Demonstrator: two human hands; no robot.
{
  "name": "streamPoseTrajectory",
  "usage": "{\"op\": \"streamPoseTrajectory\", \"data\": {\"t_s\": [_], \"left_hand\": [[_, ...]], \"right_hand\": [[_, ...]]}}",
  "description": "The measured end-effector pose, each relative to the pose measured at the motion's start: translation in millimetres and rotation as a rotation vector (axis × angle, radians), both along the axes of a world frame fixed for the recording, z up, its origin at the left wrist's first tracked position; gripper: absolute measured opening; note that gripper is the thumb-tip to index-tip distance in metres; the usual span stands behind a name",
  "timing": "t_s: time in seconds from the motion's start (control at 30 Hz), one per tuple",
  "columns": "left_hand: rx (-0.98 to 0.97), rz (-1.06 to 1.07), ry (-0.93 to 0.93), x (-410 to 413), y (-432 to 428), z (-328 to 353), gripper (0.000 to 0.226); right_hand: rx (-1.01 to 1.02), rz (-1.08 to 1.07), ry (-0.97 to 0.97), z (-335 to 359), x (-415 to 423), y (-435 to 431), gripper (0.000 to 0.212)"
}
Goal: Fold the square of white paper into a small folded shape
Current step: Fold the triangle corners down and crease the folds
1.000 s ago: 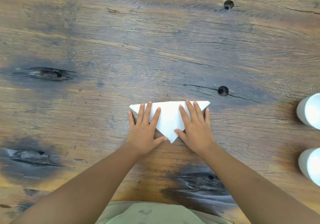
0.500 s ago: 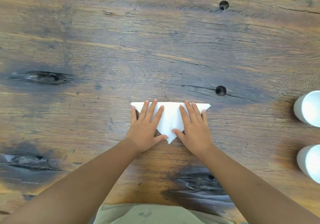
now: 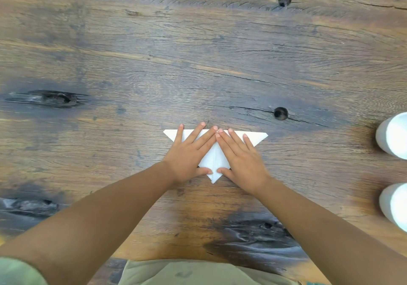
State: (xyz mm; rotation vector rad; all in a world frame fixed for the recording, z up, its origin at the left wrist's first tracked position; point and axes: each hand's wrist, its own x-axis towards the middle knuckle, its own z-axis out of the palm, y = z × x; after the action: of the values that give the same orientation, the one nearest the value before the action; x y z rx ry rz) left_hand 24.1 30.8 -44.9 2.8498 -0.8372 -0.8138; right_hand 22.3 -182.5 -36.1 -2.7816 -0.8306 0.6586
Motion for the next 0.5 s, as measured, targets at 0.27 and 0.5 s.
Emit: {"op": "streamPoseTrajectory", "data": {"t_s": [0.27,0.5], "left_hand": [[0.029,-0.022,0.007,1.0,0.9,1.2,0.104],[0.064,-0.033,-0.002,0.9,-0.2,-0.6,0.104]], "right_hand": [[0.002,-0.026,-0.001,-2.4,-1.4,-10.4,0.094],[0.006,-0.167,0.042,-0.8,-7.8,-37.6,0.091]]}}
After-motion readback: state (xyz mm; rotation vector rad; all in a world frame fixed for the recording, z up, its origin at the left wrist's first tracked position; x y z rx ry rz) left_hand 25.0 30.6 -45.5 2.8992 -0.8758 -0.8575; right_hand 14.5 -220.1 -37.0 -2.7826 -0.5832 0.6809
